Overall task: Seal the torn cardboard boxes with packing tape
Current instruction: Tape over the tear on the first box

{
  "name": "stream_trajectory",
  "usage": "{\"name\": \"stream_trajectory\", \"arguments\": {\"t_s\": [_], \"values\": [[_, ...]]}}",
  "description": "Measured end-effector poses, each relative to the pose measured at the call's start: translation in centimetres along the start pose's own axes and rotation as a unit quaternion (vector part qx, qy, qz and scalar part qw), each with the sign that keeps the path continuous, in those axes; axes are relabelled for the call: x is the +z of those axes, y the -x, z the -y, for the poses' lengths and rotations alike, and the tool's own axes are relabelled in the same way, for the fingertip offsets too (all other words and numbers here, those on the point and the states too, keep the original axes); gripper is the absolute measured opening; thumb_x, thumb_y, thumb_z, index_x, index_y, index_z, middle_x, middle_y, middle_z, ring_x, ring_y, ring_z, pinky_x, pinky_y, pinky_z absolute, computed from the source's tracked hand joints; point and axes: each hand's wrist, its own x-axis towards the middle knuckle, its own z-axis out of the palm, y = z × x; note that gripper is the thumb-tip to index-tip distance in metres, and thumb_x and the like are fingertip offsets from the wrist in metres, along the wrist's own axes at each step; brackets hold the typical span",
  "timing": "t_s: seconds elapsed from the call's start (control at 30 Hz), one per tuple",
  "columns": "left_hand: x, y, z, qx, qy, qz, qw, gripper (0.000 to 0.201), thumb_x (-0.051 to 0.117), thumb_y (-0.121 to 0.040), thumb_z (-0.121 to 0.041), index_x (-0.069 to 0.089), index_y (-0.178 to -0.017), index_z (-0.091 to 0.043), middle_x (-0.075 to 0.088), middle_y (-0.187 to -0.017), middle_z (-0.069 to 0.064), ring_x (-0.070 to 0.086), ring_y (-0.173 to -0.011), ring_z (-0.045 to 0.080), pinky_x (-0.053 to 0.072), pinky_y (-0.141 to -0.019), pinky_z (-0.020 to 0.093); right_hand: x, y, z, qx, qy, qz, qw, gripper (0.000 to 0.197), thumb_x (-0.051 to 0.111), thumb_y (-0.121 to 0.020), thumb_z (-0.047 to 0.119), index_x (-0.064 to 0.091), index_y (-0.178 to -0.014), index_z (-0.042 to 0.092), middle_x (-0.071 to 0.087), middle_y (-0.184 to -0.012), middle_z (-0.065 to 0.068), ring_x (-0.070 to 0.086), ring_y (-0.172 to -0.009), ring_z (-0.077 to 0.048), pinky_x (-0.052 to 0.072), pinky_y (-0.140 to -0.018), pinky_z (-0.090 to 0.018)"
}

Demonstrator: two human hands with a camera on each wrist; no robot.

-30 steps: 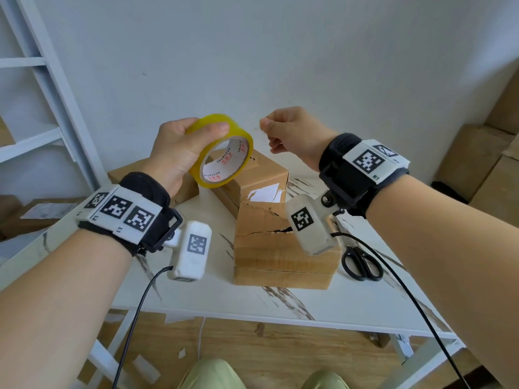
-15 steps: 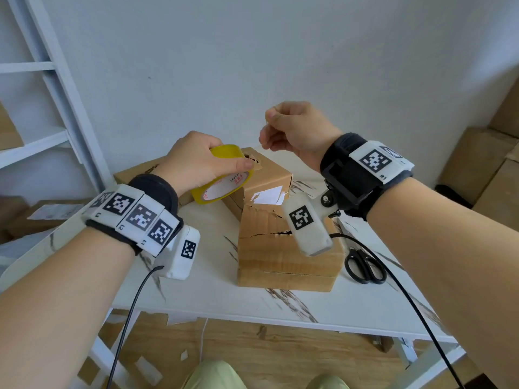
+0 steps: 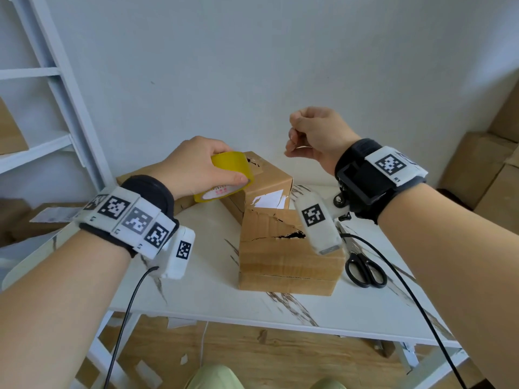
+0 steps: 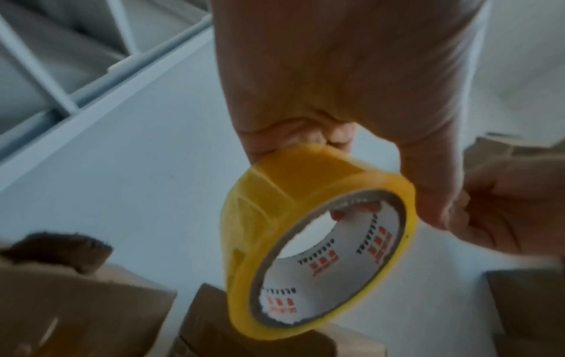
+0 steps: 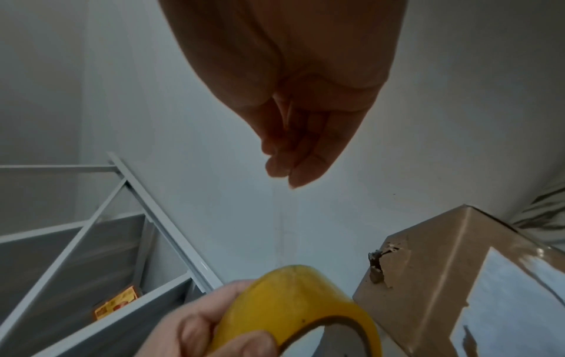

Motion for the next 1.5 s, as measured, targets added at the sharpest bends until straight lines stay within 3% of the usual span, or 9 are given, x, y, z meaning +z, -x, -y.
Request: {"name": "stream_trajectory", "arguments": {"t_s": [0.2, 0.37, 0.47, 0.6, 0.87, 0.93, 1.03, 1.23, 1.5], "values": [[0.2, -0.1, -0.7, 0.009, -0.165, -0.028, 0.986, 0.046, 0.072, -0.066, -0.055, 0.062, -0.067, -0.01, 0.061, -0.064, 0.008, 0.059, -0.065, 0.022, 0.043, -0.056, 0.03, 1.0, 0.4, 0.3, -0.022, 0.105, 0.022, 0.994, 0.024, 0.043, -0.098, 0.009, 0.049, -0.075, 0.013, 0.043, -0.056, -0.001, 0.042, -0.046, -0.013, 0.043, -0.048, -0.024], [0.2, 0.2, -1.3, -0.001, -0.175, -0.017, 0.985, 0.054, 0.063, -0.052, -0.063, 0.066, -0.071, -0.012, 0.063, -0.067, 0.01, 0.06, -0.068, 0.022, 0.048, -0.059, 0.035, 1.6, 1.2, 0.0, -0.036, 0.363, 0.078, 0.928, 0.028, 0.057, -0.089, 0.045, 0.058, -0.086, 0.018, 0.046, -0.064, 0.007, 0.043, -0.055, -0.008, 0.036, -0.053, -0.021], [0.4, 0.3, -1.5, 0.007, -0.162, -0.021, 0.987, 0.052, 0.073, -0.057, -0.062, 0.066, -0.07, -0.012, 0.064, -0.069, 0.011, 0.06, -0.068, 0.022, 0.045, -0.057, 0.032, 1.6, 1.7, -0.2, -0.054, 0.434, 0.114, 0.892, 0.026, 0.07, -0.079, 0.045, 0.068, -0.089, 0.02, 0.042, -0.062, 0.013, 0.039, -0.055, -0.001, 0.028, -0.048, -0.015], [0.0, 0.4, -1.7, 0.003, -0.11, -0.005, 0.994, 0.05, 0.078, -0.06, -0.058, 0.07, -0.081, -0.013, 0.067, -0.075, 0.006, 0.062, -0.073, 0.017, 0.047, -0.062, 0.032, 1.3, 1.7, 0.0, -0.059, 0.403, 0.094, 0.908, 0.016, 0.072, -0.08, 0.033, 0.069, -0.08, 0.017, 0.044, -0.056, 0.01, 0.04, -0.053, -0.003, 0.029, -0.038, -0.006], [-0.9, 0.8, -1.1, -0.022, 0.107, 0.05, 0.993, 0.069, 0.074, -0.052, -0.067, 0.067, -0.091, -0.01, 0.073, -0.088, 0.007, 0.068, -0.081, 0.021, 0.051, -0.078, 0.033, -0.7, 1.2, 0.9, 0.008, 0.38, 0.061, 0.923, 0.023, 0.069, -0.083, 0.024, 0.059, -0.063, 0.017, 0.047, -0.062, 0.003, 0.042, -0.059, -0.01, 0.035, -0.054, -0.021], [-1.2, 0.8, -0.8, -0.033, 0.156, 0.056, 0.986, 0.081, 0.069, -0.044, -0.08, 0.066, -0.087, -0.011, 0.071, -0.081, 0.004, 0.064, -0.073, 0.016, 0.048, -0.077, 0.029, -1.1, 1.1, 1.0, 0.013, 0.372, 0.05, 0.927, 0.023, 0.069, -0.082, 0.024, 0.06, -0.064, 0.015, 0.047, -0.062, 0.002, 0.042, -0.058, -0.012, 0.037, -0.056, -0.022], [-1.3, 0.8, -1.1, -0.067, 0.198, 0.09, 0.974, 0.061, 0.06, -0.061, -0.071, 0.066, -0.084, -0.015, 0.067, -0.066, -0.007, 0.06, -0.066, 0.009, 0.049, -0.075, 0.023, -1.7, 1.0, 0.8, 0.02, 0.355, 0.041, 0.934, 0.024, 0.071, -0.081, 0.022, 0.059, -0.062, 0.014, 0.047, -0.062, 0.0, 0.042, -0.059, -0.014, 0.038, -0.057, -0.022], [-1.5, 0.6, -1.5, -0.094, 0.19, 0.037, 0.977, 0.03, 0.057, -0.09, -0.029, 0.062, -0.064, -0.017, 0.06, -0.052, -0.01, 0.056, -0.05, 0.007, 0.04, -0.063, 0.026, -2.6, 0.9, -0.1, 0.033, 0.355, 0.033, 0.934, 0.02, 0.07, -0.082, 0.02, 0.061, -0.068, 0.009, 0.049, -0.063, 0.0, 0.044, -0.06, -0.013, 0.04, -0.061, -0.023], [-1.8, 0.7, -2.6, -0.043, -0.019, 0.013, 0.999, 0.053, 0.054, -0.063, -0.042, 0.056, -0.074, 0.01, 0.043, -0.065, 0.012, 0.04, -0.06, 0.02, 0.029, -0.058, 0.035, -2.4, 1.4, -1.3, 0.027, 0.236, 0.031, 0.971, 0.008, 0.066, -0.07, 0.012, 0.072, -0.069, 0.007, 0.068, -0.108, 0.001, 0.056, -0.112, -0.018, 0.041, -0.098, -0.033]]}}
